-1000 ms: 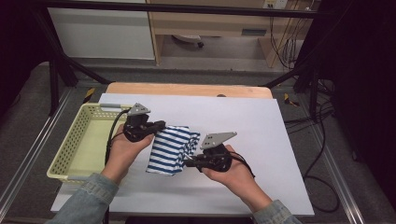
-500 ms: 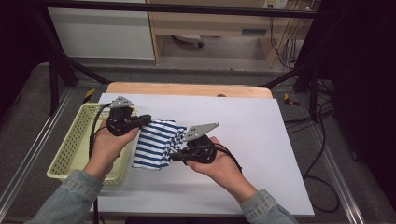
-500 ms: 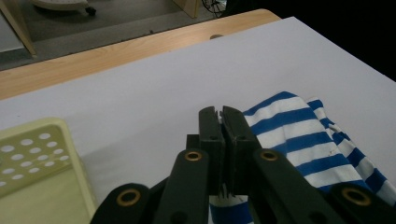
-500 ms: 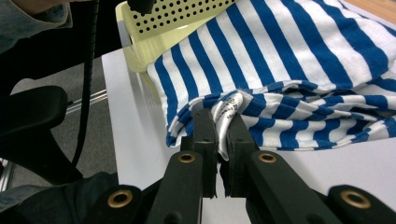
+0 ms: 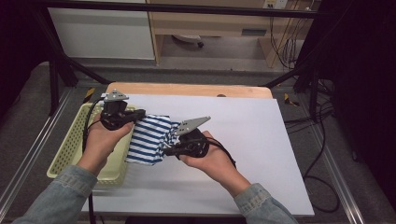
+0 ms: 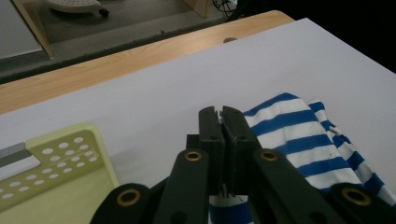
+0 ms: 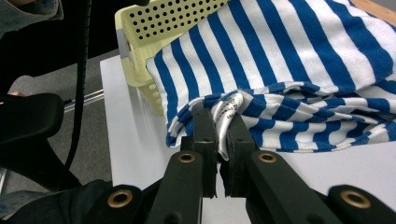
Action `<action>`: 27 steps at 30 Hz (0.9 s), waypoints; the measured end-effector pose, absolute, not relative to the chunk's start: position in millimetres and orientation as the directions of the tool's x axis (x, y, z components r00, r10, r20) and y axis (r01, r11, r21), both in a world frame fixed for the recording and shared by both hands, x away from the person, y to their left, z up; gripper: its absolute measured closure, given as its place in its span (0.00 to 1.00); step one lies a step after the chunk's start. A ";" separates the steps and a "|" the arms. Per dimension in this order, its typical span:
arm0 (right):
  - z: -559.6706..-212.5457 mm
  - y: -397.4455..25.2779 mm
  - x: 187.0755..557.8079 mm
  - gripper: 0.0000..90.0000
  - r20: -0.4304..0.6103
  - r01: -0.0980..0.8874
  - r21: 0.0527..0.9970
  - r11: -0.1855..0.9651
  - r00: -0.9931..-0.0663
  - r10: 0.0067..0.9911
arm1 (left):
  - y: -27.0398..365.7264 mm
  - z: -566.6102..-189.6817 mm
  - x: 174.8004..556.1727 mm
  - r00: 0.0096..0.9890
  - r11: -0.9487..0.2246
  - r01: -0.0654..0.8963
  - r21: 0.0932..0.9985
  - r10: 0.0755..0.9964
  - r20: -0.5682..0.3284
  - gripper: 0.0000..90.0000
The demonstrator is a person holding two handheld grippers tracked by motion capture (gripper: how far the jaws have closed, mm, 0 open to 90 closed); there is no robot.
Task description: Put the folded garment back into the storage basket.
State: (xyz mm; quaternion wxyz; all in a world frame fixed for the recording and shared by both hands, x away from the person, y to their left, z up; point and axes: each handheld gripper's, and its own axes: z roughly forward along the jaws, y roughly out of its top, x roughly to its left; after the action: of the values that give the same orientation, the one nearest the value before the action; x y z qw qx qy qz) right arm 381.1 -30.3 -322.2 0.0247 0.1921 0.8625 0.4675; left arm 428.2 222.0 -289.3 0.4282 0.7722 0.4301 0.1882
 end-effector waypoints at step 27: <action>-307.6 -3.7 388.8 0.96 0.111 0.276 0.822 0.498 -0.935 0.335 | 242.6 -273.0 429.9 0.531 -0.274 0.503 0.819 0.846 -0.043 0.97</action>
State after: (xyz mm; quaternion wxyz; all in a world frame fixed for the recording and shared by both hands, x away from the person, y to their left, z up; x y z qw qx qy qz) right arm 388.8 -3.7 -307.6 0.0316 0.1768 0.8648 0.4688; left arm 429.9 242.6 -273.0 0.4140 0.7708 0.4378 0.2070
